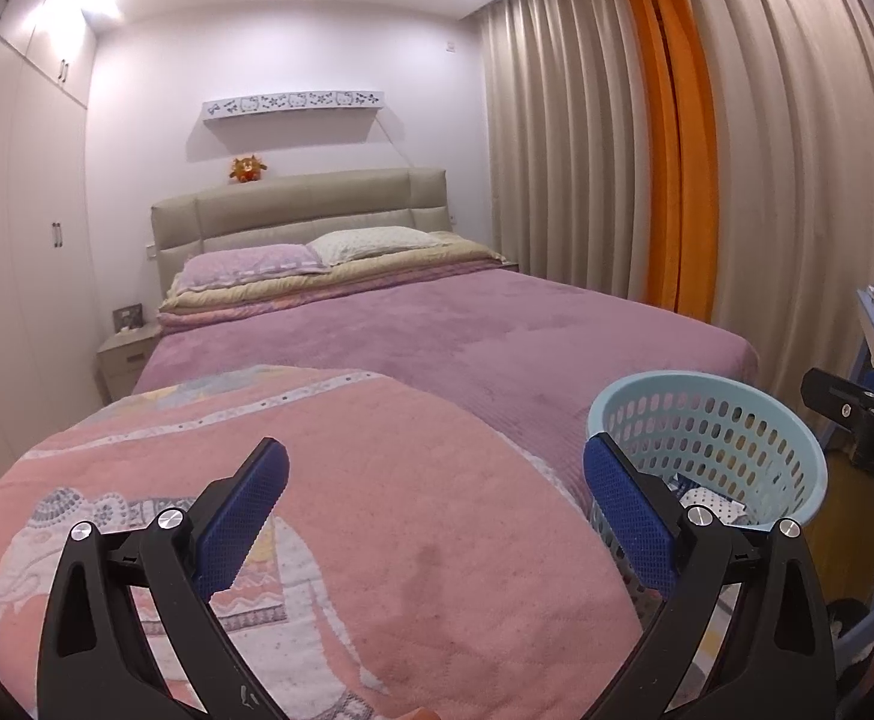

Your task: Collect trash

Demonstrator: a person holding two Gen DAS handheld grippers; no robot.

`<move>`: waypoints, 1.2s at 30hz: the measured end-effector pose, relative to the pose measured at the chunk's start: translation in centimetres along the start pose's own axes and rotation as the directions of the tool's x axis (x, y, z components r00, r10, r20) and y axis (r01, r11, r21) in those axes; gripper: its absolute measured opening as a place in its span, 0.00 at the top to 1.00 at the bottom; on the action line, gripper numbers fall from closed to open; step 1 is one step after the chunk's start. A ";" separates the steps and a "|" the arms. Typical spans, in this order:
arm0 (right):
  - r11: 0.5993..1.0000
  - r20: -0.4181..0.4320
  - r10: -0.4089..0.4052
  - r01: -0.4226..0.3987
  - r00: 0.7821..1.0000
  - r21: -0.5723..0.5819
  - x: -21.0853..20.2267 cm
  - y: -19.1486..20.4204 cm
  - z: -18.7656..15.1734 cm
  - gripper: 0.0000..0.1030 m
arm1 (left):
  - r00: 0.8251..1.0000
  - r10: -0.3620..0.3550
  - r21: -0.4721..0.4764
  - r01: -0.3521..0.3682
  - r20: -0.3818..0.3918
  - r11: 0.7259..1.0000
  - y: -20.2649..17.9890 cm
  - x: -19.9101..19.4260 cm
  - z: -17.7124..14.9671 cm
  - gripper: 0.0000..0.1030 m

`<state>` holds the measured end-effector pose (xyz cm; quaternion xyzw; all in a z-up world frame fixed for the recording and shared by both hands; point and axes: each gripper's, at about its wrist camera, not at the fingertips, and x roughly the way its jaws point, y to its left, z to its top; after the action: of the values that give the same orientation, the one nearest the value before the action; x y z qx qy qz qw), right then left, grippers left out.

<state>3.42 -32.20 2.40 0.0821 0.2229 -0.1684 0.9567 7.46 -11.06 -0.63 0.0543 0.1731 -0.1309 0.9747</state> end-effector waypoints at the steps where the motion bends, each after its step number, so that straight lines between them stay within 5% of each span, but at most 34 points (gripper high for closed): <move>1: 1.000 -0.004 0.001 -0.001 1.000 0.000 0.0 0.0 0.0 0.27 | 1.000 0.007 0.000 -0.007 0.002 1.000 0.0 -0.1 0.0 0.07; 36: 1.000 -0.033 0.014 -0.013 0.999 0.011 0.8 -0.2 -0.2 0.22 | 1.000 0.014 -0.027 -0.014 -0.012 1.000 1.4 -0.2 0.2 0.07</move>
<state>3.90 -32.59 1.87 0.0916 0.2370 -0.1618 0.9535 7.75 -9.70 -0.27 0.0430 0.1802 -0.1214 0.9752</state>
